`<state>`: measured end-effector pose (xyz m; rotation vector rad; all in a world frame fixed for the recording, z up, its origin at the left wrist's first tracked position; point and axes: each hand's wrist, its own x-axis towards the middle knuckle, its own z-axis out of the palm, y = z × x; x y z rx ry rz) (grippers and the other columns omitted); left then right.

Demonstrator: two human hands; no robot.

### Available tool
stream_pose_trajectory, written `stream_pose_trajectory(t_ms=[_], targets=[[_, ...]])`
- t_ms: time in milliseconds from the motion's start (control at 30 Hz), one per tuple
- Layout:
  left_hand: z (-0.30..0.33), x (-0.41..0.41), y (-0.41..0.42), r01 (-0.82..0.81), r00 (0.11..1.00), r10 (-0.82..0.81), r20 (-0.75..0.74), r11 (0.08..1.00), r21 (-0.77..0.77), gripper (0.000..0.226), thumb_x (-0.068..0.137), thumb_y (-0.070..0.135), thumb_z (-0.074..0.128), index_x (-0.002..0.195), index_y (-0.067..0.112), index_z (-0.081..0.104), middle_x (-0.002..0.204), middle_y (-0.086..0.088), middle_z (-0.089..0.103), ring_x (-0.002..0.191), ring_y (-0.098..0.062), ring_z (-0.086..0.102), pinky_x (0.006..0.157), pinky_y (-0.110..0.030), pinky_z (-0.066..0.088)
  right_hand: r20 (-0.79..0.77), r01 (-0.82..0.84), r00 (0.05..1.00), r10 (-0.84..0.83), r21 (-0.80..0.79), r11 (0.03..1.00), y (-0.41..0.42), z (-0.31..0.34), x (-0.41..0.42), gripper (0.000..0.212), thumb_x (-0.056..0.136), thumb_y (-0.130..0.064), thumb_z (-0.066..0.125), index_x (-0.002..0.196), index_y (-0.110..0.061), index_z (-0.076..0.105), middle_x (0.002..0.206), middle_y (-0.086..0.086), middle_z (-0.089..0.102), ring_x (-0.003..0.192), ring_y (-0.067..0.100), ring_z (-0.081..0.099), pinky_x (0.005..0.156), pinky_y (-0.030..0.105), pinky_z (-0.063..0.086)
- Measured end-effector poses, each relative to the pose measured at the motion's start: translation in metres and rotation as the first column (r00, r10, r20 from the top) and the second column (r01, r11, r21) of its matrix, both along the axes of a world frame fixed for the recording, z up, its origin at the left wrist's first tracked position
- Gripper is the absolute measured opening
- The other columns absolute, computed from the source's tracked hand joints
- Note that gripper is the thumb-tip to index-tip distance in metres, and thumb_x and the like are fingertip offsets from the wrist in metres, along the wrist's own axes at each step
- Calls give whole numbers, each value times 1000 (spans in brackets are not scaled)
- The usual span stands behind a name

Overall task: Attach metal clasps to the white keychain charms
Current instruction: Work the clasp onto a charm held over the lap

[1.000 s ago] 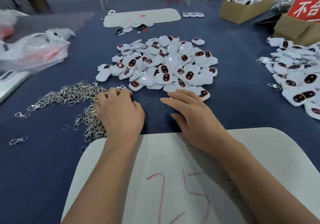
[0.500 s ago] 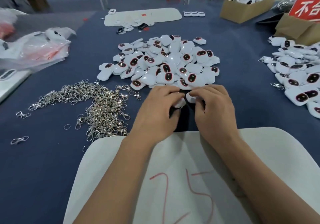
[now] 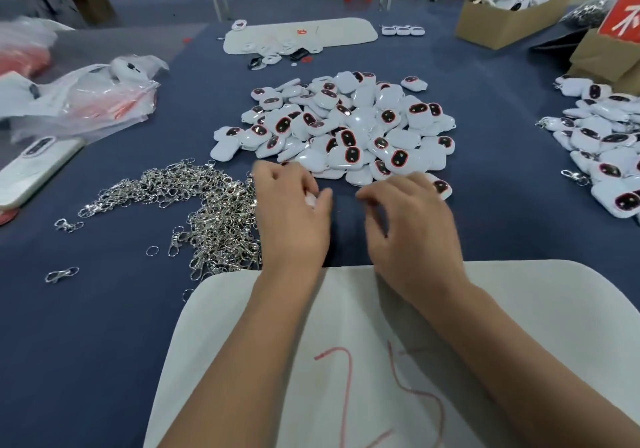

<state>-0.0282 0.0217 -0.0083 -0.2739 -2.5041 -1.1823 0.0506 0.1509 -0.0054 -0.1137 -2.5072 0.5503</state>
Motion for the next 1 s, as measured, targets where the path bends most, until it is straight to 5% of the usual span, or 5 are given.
stream_pose_trajectory(t_ms=[133,333,567,767,1000], targets=[[9,-8,-15,-274,955,298,-1,878,392,20,87,29,77,88,12,67,110,-5,54,90,16,47,83,-1,34,259,-162,956,136,83,983,-33,-1,-29,25,102,-28,57,122,-18,67,116,4,57,110,28,51,78,40,43],[12,-13,-16,-349,936,282,211,659,666,11,89,19,60,98,14,64,103,-13,70,95,-30,67,90,-51,53,351,-101,935,45,142,985,-64,1,-72,15,102,-30,55,96,-18,58,104,2,39,104,28,53,68,36,31],[9,-7,-8,-250,968,177,178,755,606,29,86,15,65,110,27,53,116,-5,60,107,-24,65,97,-45,51,395,-147,917,55,207,967,-46,13,-54,38,93,-7,64,72,-18,35,87,-2,33,84,21,41,55,33,24],[9,10,15,-58,995,0,104,829,557,16,94,6,59,105,18,60,101,2,68,97,-18,67,97,-45,52,138,-42,985,107,-406,913,11,8,-6,10,98,-15,70,89,-20,72,77,-12,68,73,4,61,70,15,45],[2,36,18,179,961,-268,66,787,591,22,99,-4,49,101,17,54,88,-1,72,68,-24,72,75,-46,60,25,-106,986,165,-666,738,33,-7,10,20,94,-2,73,90,-21,76,72,-10,72,55,7,63,62,18,50]])
